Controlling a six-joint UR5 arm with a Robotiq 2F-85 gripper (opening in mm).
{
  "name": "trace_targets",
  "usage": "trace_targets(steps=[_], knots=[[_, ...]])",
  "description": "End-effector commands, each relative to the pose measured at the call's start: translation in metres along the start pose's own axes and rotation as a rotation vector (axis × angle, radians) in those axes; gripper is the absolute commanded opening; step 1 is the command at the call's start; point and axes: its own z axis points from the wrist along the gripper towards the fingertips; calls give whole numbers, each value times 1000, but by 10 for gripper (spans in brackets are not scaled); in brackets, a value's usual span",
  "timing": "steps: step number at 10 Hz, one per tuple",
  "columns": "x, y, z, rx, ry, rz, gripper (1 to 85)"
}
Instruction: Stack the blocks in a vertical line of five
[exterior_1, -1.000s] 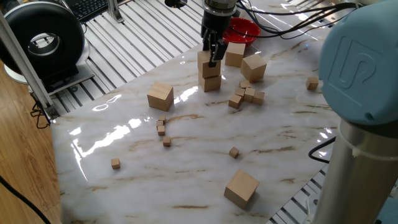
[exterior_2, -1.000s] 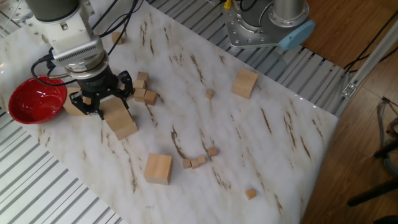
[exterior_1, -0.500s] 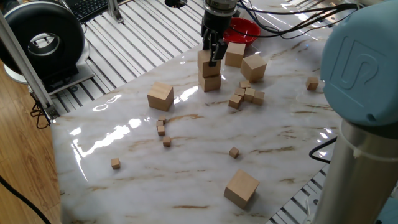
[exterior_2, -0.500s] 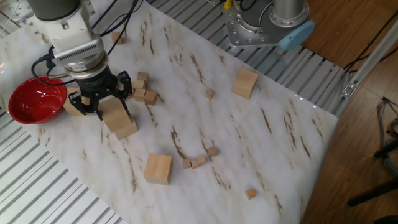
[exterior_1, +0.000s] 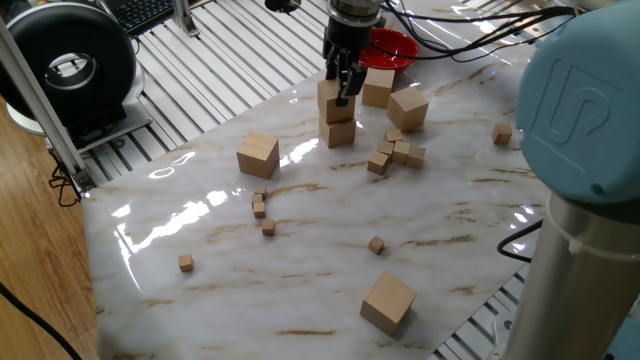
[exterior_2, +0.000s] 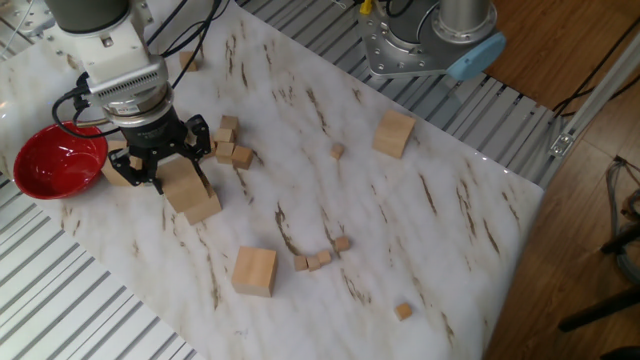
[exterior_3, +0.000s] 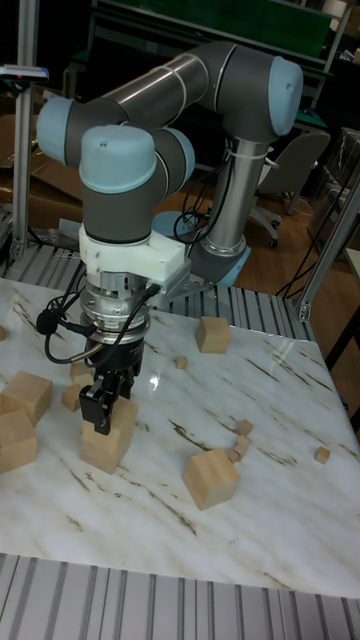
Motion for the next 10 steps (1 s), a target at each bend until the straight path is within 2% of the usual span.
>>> trace_targets(steps=[1,6,10], knots=[[-2,3,-1,-9,-17,9,120],[2,4,-3,-14,3,-7,227],[1,4,-2,-18,1,-22,263]])
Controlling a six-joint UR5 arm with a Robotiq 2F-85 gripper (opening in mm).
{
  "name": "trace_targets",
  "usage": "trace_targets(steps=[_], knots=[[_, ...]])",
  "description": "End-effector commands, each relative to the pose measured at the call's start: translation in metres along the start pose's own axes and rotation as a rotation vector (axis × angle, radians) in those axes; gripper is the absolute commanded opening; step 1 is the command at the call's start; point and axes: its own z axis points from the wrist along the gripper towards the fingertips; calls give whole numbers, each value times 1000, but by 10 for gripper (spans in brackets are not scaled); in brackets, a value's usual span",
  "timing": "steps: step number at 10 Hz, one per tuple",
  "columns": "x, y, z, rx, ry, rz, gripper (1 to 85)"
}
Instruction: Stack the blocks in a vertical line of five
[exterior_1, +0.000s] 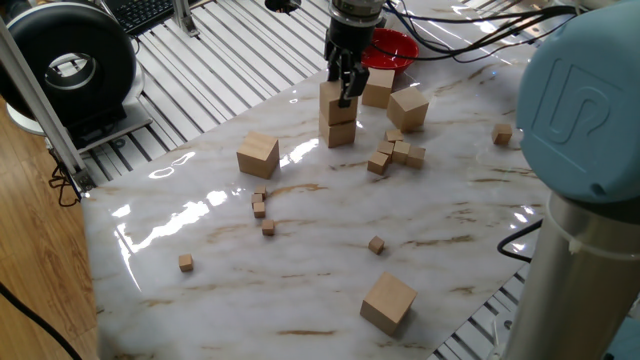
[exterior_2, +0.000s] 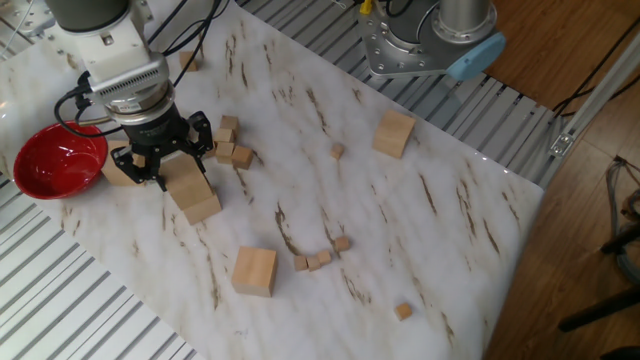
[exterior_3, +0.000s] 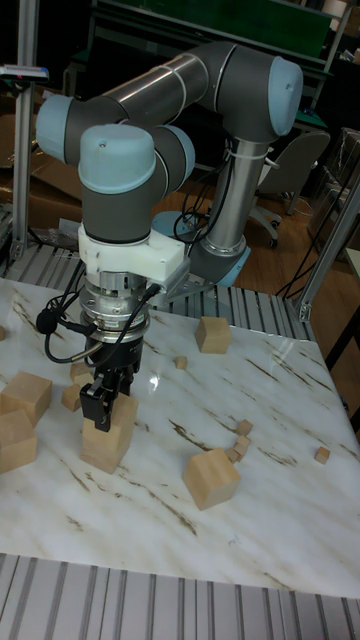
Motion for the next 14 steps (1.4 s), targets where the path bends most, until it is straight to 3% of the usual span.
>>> trace_targets(steps=[1,7,14], knots=[[-3,0,-1,-3,-13,-8,277],[-5,0,-1,-2,-21,-52,367],[2,-2,-1,1,12,-93,530]])
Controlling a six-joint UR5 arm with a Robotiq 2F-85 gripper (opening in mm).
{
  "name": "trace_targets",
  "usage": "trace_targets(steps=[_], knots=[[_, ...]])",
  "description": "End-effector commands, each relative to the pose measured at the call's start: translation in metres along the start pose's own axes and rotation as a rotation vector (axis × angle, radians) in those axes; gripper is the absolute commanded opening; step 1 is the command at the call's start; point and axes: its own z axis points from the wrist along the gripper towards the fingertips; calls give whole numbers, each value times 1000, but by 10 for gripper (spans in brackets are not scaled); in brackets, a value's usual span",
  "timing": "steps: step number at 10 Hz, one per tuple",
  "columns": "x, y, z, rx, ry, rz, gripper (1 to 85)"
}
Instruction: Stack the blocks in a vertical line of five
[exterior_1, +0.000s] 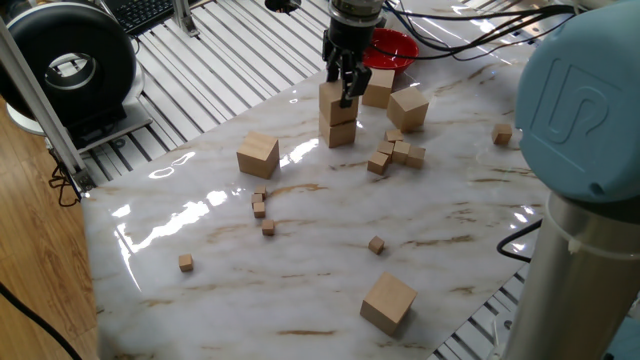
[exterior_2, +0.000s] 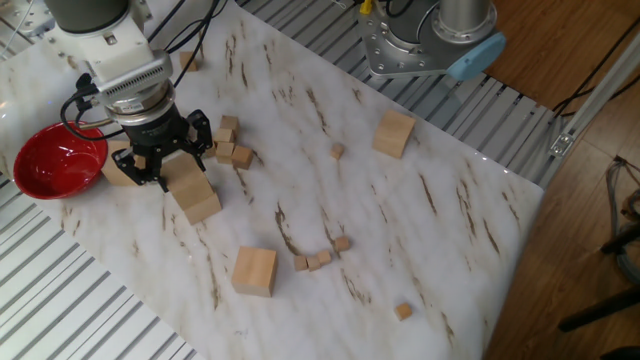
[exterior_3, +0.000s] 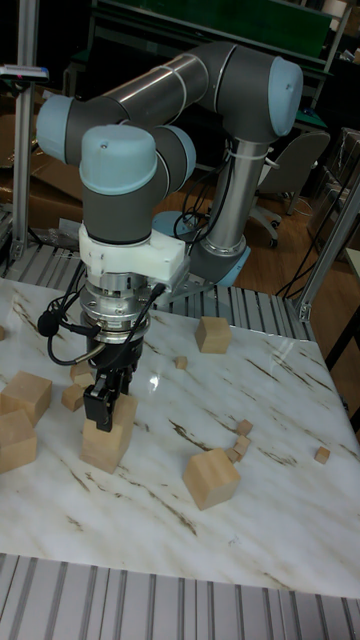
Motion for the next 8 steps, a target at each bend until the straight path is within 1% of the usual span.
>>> trace_targets(steps=[1,2,3,4,5,6,8], knots=[[6,-3,-2,9,23,-15,550],[7,-3,-2,7,28,-20,557],[8,-7,-3,19,33,-23,560],[16,-7,-3,22,62,-26,563],[19,-8,-4,23,75,-23,567],[20,-10,-4,29,83,-34,577],[18,-12,-5,30,81,-39,600]])
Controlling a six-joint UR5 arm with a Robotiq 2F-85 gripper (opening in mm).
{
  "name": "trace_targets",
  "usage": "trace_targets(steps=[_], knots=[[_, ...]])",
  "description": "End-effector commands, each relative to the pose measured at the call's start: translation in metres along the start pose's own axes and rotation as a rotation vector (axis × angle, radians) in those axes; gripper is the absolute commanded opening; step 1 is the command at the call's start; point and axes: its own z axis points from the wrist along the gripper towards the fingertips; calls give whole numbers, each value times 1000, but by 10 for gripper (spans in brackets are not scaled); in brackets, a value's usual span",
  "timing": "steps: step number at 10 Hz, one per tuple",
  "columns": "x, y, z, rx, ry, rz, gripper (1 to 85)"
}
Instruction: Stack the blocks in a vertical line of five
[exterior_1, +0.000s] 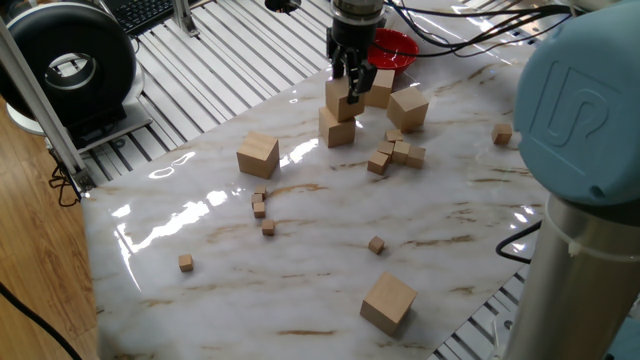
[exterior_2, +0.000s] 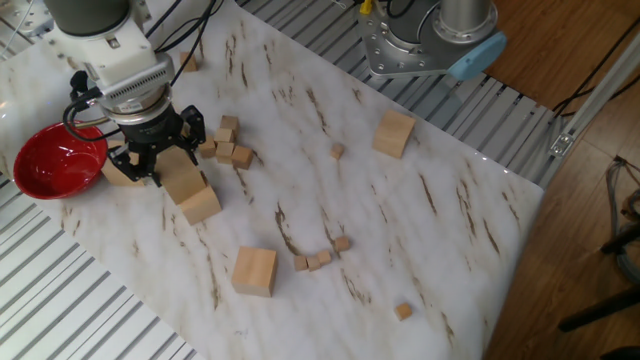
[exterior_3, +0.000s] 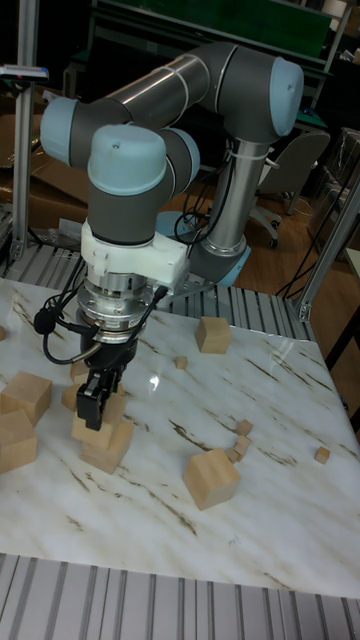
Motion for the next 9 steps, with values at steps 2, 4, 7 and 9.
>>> trace_targets(steps=[2,4,7,9], knots=[[0,-5,-2,10,6,-4,633],[0,-6,-2,13,6,-10,677],[3,-7,-2,19,17,-3,753],[4,-8,-3,26,20,2,773]])
